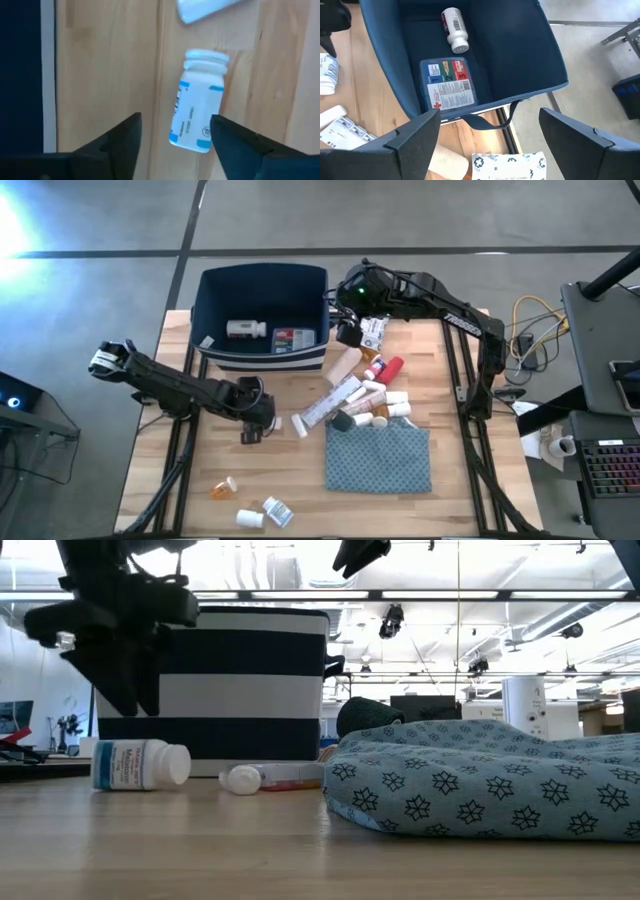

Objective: Pick & place medical supplies in basket/bin
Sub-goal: Put the blue medicine bottle into the blue bin

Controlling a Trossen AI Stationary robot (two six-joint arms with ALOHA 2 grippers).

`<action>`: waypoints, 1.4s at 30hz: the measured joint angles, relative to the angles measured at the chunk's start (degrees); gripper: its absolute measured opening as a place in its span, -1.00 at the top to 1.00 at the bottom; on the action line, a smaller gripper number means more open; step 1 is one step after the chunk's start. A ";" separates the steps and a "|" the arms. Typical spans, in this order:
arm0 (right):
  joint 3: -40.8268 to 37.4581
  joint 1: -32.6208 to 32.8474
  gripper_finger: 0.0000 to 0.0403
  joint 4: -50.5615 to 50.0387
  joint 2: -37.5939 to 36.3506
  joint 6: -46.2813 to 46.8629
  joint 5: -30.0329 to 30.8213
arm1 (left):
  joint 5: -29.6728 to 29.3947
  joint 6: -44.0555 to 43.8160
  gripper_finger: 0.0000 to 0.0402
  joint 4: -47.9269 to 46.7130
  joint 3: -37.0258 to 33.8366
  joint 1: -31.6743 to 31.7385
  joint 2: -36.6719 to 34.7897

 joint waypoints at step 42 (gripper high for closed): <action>-0.09 -0.02 -0.63 0.72 0.15 1.64 0.06 | 5.54 7.52 0.32 0.16 2.70 1.68 -0.76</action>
